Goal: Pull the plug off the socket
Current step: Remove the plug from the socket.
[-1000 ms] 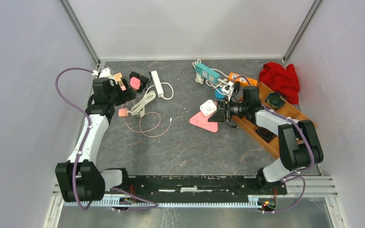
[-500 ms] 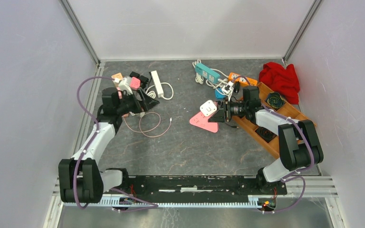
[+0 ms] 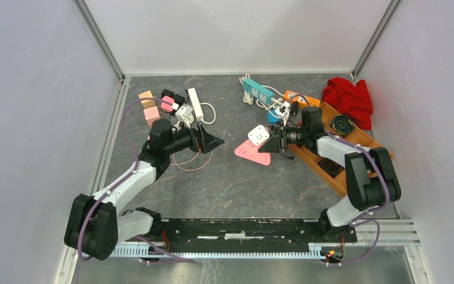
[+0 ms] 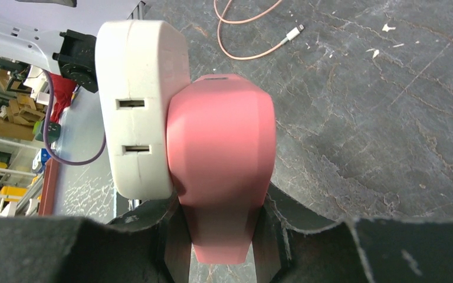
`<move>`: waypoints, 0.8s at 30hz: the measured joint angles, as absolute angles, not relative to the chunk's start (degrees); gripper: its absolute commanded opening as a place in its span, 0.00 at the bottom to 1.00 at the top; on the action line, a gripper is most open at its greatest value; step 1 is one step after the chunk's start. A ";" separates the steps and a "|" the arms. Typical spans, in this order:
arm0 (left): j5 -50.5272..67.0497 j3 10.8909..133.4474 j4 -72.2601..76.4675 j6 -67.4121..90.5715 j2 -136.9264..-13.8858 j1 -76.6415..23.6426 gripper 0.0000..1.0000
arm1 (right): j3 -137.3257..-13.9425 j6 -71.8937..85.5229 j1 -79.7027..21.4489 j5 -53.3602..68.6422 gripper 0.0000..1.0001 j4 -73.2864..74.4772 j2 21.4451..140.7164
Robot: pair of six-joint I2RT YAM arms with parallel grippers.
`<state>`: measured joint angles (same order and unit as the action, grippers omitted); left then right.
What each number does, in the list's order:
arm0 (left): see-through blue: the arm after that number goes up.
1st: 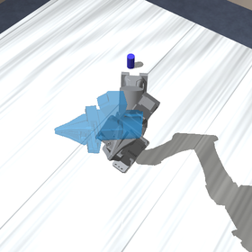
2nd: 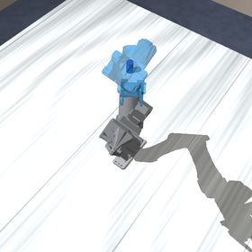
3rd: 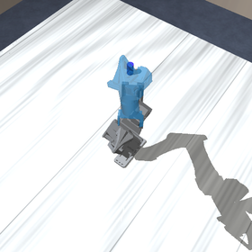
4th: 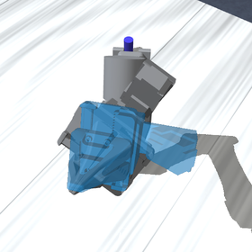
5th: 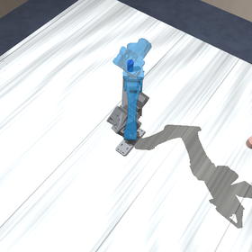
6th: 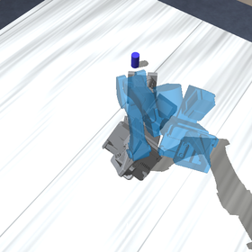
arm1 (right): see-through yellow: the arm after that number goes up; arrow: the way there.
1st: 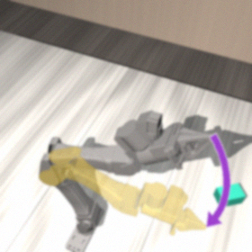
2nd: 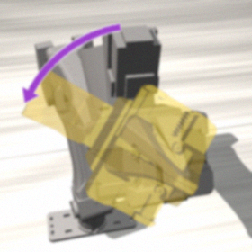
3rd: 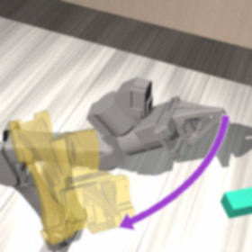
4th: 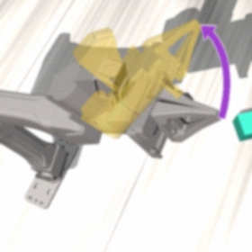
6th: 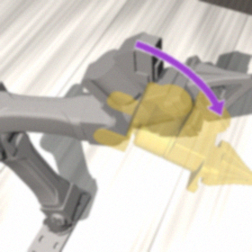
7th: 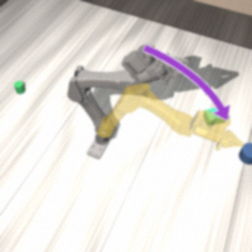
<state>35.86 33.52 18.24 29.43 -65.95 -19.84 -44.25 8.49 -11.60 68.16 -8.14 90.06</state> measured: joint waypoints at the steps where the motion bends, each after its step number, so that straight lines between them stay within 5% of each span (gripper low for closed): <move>1: 35.51 33.17 19.27 29.71 -65.69 -20.38 1.00 | -44.25 8.49 -11.64 68.34 0.00 -8.54 90.06; 24: 33.08 32.95 35.90 35.64 -74.85 -30.61 0.99 | -45.28 7.57 -13.93 73.47 0.00 -7.22 93.95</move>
